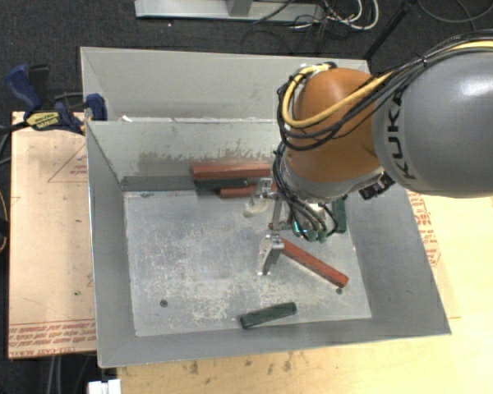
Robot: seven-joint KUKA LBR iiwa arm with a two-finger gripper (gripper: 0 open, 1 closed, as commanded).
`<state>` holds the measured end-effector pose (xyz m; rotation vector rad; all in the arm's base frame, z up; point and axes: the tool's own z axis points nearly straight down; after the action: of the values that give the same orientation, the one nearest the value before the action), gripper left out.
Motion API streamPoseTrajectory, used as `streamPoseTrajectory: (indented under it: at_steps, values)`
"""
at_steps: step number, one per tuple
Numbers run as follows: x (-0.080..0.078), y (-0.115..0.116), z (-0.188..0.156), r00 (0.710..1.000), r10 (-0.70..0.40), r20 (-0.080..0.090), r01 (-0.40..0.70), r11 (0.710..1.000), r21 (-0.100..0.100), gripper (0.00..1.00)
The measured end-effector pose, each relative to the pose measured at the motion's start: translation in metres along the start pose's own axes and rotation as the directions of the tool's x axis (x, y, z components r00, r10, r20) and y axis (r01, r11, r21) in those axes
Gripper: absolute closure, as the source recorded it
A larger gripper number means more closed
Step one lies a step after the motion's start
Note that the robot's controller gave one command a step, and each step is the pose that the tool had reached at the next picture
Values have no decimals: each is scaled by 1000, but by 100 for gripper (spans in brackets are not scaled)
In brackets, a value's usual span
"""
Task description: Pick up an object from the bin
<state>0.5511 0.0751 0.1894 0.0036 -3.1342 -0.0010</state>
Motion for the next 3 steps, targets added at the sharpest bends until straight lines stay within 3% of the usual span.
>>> streamPoseTrajectory:
  at_steps: [1,2,3]
  values:
    - [-2,0,-5,1000,2,8,-2,1000,-1,0]
    - [-6,-27,34,999,-37,18,37,999,-2,0]
    - [6,-56,97,1000,-24,12,24,1000,1,0]
